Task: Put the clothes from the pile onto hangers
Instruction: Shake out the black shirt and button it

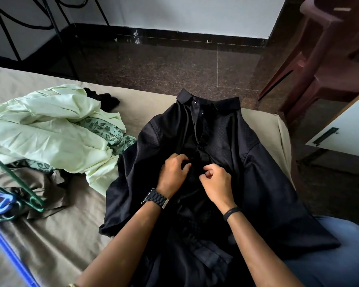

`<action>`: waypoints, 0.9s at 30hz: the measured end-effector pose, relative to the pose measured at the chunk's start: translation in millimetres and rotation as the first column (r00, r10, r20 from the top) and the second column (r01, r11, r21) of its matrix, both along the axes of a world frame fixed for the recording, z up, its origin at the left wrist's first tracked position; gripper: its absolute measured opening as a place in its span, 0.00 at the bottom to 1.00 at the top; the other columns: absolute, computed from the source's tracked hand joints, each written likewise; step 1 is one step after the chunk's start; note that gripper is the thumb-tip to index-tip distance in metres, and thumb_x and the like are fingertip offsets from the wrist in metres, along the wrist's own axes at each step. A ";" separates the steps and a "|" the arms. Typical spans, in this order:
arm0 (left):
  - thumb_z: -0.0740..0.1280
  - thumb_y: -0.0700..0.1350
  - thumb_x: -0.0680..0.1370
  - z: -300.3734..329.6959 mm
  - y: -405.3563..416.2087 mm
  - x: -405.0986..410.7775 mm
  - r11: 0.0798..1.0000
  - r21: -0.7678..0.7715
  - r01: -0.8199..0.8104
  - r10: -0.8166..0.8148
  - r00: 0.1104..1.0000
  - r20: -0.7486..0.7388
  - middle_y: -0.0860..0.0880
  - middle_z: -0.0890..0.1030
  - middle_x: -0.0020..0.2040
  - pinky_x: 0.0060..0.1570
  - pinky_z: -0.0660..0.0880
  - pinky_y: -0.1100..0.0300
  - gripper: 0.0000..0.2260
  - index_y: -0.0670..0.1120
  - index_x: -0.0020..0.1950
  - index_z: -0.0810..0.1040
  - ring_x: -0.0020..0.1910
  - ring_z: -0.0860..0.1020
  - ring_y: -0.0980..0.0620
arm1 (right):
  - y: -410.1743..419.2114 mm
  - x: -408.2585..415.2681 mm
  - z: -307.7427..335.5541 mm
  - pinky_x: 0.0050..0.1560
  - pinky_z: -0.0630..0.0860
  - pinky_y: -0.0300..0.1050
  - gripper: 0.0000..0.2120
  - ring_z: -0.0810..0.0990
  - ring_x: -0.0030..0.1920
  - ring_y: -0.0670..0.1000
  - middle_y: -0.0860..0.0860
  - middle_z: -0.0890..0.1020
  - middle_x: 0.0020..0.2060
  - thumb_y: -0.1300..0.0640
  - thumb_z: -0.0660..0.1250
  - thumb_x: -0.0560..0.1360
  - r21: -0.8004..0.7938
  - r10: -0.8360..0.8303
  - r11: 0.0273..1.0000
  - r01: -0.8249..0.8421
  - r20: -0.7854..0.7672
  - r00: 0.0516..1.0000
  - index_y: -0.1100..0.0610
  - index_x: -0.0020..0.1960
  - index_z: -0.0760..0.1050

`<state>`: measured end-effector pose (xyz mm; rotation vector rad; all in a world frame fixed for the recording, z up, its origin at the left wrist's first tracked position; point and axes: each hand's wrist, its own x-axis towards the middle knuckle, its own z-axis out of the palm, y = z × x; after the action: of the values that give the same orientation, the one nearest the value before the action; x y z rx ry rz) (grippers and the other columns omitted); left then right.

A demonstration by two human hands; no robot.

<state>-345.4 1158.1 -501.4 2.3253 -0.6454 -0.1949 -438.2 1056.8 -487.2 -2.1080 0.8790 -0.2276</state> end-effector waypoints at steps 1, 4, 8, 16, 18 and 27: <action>0.68 0.45 0.77 1.7 -0.7 -0.2 1.000 0.006 -0.009 0.009 1.000 -0.021 0.45 0.79 0.51 0.50 0.75 0.53 0.09 0.43 0.54 0.80 0.50 0.78 0.47 | -2.0 -1.3 -0.4 0.47 0.72 0.35 0.10 0.79 0.42 0.47 0.48 0.81 0.37 0.63 0.66 0.73 0.116 -0.047 0.992 0.042 0.042 0.998 0.58 0.53 0.80; 0.68 0.45 0.76 3.9 -2.9 1.1 0.999 0.039 -0.029 0.032 0.995 -0.098 0.45 0.78 0.53 0.54 0.75 0.53 0.08 0.43 0.53 0.80 0.53 0.77 0.47 | -7.1 -2.4 2.6 0.47 0.79 0.45 0.09 0.82 0.43 0.51 0.53 0.83 0.39 0.67 0.64 0.74 0.551 -0.242 0.827 0.113 0.167 0.956 0.57 0.46 0.81; 0.70 0.43 0.75 9.2 -4.3 0.9 0.999 0.036 -0.034 0.039 0.985 -0.169 0.47 0.79 0.51 0.50 0.73 0.61 0.05 0.44 0.49 0.81 0.51 0.77 0.50 | -8.0 -2.9 10.6 0.33 0.76 0.39 0.05 0.79 0.36 0.50 0.56 0.80 0.37 0.67 0.66 0.75 0.726 -0.328 0.681 0.093 0.190 0.925 0.60 0.41 0.77; 0.72 0.40 0.74 26.0 9.7 -14.8 0.952 -0.253 -0.175 0.068 0.922 -0.381 0.51 0.82 0.37 0.37 0.75 0.69 0.01 0.45 0.43 0.82 0.34 0.81 0.58 | 2.8 -5.5 5.9 0.35 0.77 0.41 0.07 0.81 0.34 0.48 0.53 0.81 0.38 0.65 0.66 0.75 0.542 -0.234 0.836 0.088 0.206 0.950 0.56 0.50 0.76; 0.72 0.40 0.74 25.4 10.2 -17.6 0.926 -0.313 -0.210 0.047 0.889 -0.456 0.48 0.84 0.38 0.41 0.79 0.62 0.01 0.44 0.42 0.82 0.36 0.83 0.54 | 4.4 -6.8 6.3 0.36 0.77 0.42 0.05 0.81 0.36 0.49 0.52 0.82 0.38 0.64 0.67 0.75 0.509 -0.214 0.858 0.074 0.223 0.951 0.56 0.49 0.78; 0.69 0.35 0.75 30.6 3.8 -24.5 0.812 -0.469 -0.348 -0.056 0.753 -0.655 0.45 0.82 0.37 0.39 0.79 0.63 0.03 0.41 0.43 0.80 0.36 0.81 0.54 | 7.7 -5.6 7.9 0.41 0.81 0.42 0.04 0.83 0.42 0.49 0.50 0.82 0.40 0.63 0.69 0.75 0.323 -0.158 0.945 0.051 0.313 0.937 0.55 0.47 0.79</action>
<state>-369.9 1161.9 -470.8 1.5528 -0.1120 -0.6111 -443.8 1064.5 -479.3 -1.6682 0.7668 -0.4604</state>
